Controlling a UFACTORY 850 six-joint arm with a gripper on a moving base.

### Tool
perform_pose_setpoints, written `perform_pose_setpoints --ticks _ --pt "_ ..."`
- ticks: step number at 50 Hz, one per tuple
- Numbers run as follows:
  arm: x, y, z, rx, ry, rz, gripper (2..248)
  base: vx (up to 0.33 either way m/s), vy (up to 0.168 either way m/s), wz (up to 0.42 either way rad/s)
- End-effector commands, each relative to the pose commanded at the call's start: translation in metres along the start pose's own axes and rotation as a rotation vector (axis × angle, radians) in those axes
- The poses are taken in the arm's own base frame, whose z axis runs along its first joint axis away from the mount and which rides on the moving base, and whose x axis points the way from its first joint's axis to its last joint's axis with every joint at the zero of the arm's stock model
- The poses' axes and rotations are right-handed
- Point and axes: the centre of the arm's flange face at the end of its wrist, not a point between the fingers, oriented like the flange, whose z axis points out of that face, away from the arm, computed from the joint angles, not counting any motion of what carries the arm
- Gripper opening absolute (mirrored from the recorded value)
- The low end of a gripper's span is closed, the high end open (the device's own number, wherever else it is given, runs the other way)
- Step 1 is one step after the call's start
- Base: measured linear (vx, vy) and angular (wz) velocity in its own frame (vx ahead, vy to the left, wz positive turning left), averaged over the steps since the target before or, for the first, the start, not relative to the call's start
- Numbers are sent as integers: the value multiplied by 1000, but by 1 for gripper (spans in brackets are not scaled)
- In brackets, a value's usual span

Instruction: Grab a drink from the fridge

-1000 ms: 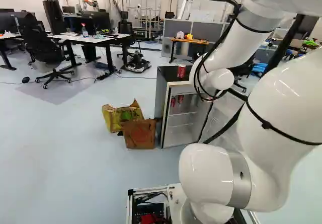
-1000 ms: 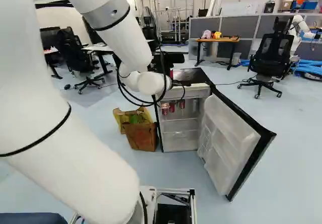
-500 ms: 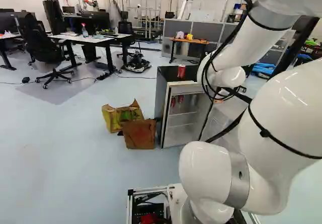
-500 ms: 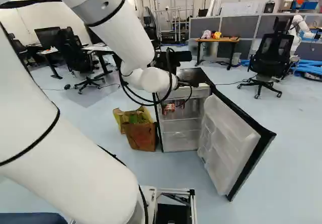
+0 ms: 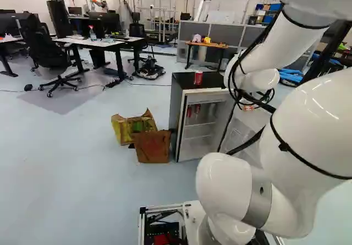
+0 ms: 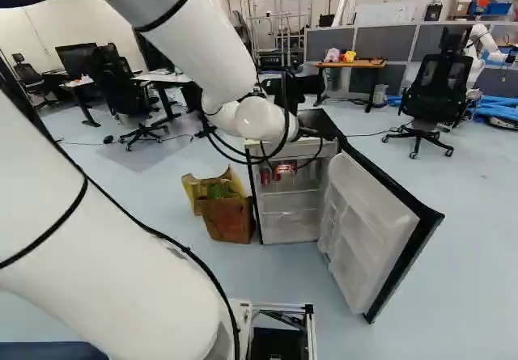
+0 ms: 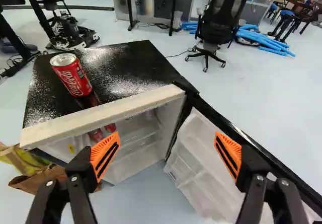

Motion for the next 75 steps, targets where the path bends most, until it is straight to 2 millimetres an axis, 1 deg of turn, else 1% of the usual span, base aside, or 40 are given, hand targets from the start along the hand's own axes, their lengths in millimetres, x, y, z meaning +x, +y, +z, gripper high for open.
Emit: perform_pose_setpoints --ticks 27,46,75 --pt "23 39 0 -78 -37 39 247 0 0 0" --pt "27 67 16 -121 -88 70 247 0 0 0" --pt "36 110 40 -182 -120 114 247 0 0 0"
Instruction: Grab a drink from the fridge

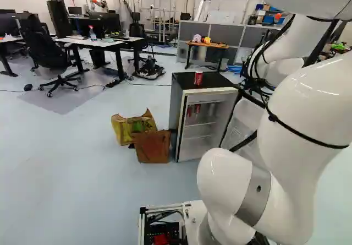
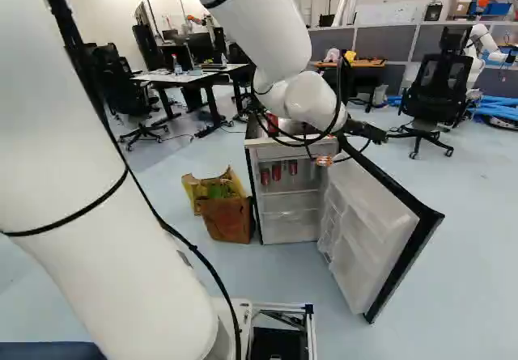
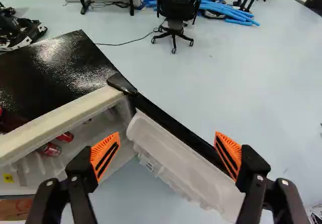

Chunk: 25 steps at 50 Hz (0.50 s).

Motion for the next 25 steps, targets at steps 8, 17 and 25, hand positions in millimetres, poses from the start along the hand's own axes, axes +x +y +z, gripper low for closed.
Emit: perform_pose_setpoints --ticks 8,17,25 --pt "3 11 9 -17 -19 19 247 0 0 0" --pt "7 22 19 -34 -47 43 247 0 0 0" --pt "10 32 28 -48 -76 65 247 0 0 0"
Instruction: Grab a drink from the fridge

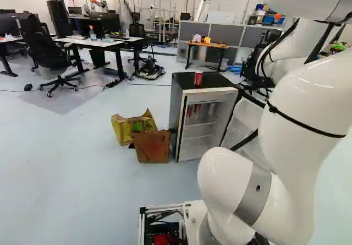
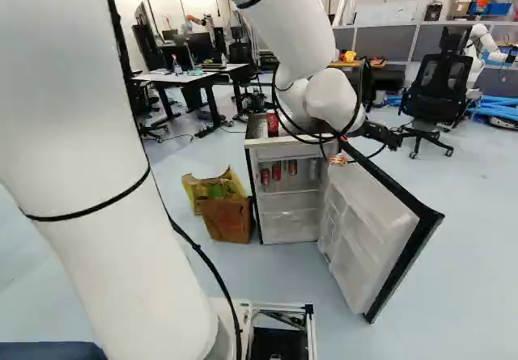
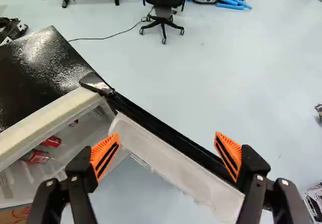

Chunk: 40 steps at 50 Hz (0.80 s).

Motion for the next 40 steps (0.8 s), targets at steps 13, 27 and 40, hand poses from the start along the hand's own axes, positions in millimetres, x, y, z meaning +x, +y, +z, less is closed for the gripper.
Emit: perform_pose_setpoints --ticks 13,27,40 --pt "7 15 16 -20 -51 37 247 0 0 0" --pt "14 30 34 -39 -103 77 247 0 0 0" --pt "22 44 51 -52 -146 122 247 0 0 0"
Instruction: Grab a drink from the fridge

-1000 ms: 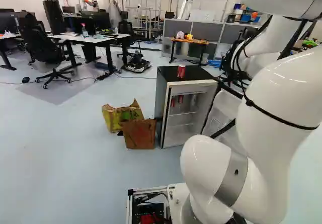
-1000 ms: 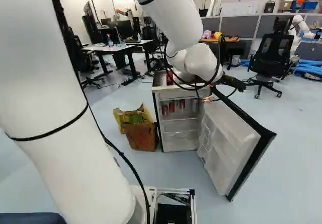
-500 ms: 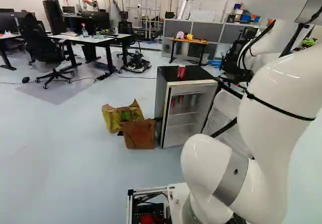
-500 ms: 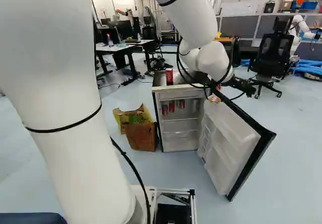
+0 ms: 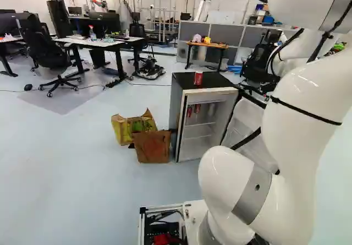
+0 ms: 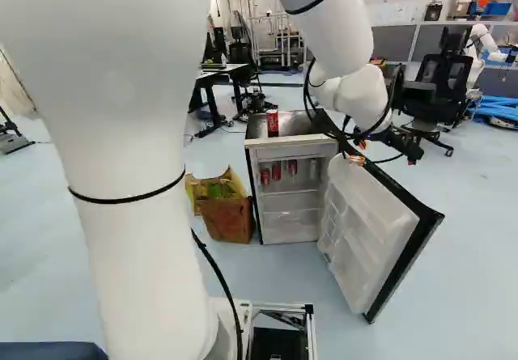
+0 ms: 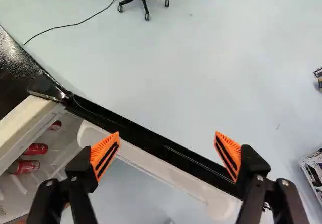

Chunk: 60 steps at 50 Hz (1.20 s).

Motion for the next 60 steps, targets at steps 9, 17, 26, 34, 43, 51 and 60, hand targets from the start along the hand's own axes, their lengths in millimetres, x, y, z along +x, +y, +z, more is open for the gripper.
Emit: perform_pose_setpoints --ticks 9,17,26,34,43,51,60 --pt "8 7 12 -6 -25 37 247 0 0 0" --pt "16 13 22 -10 -47 72 247 0 0 0" --pt "24 20 33 -12 -70 112 247 0 0 0" --pt "32 25 44 -12 -88 147 247 0 0 0" --pt "41 30 56 -10 -108 186 247 0 0 0" --pt "48 35 67 -6 -126 222 247 0 0 0" --pt "56 40 78 1 -153 265 247 0 0 0"
